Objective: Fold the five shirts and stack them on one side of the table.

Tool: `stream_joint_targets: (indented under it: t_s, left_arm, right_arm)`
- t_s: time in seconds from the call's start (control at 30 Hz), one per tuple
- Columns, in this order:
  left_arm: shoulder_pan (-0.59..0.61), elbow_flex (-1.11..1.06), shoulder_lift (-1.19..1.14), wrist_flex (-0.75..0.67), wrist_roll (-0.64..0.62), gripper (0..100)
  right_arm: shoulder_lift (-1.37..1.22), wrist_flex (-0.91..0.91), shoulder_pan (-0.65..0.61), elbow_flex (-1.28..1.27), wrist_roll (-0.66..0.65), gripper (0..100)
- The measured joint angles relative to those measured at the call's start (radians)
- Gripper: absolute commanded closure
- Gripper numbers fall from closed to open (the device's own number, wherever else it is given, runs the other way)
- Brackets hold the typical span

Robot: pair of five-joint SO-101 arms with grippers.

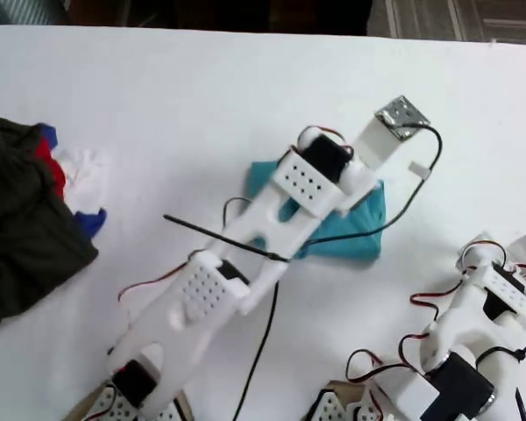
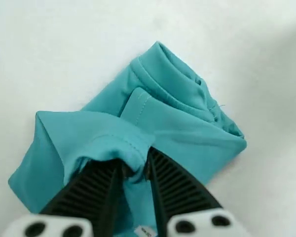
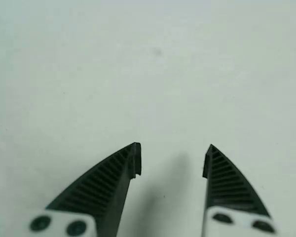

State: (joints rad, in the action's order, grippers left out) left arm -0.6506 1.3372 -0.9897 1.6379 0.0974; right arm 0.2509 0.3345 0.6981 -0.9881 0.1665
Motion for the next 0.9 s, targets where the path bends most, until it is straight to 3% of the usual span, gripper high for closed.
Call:
stream_joint_targets:
  t_s: [0.53,0.6,0.7,0.87,0.9]
  left_arm:
    - [-0.006,0.138,-0.04,0.014,0.003,80]
    - [0.034,0.193,-0.04,0.058,0.005,82]
    - [0.124,0.262,-0.025,0.112,0.06,97]
    - [0.325,0.29,0.074,0.132,0.092,97]
    - [0.364,0.29,0.095,0.132,0.094,97]
  right_arm:
    - [0.0,0.0,-0.005,0.0,0.0,78.6]
    - [0.0,0.0,-0.011,0.0,0.0,78.6]
    - [0.0,0.0,-0.035,0.0,0.0,79.4]
    - [0.0,0.0,-0.049,0.0,0.0,98.2]
    - [0.0,0.0,-0.058,0.0,0.0,98.0]
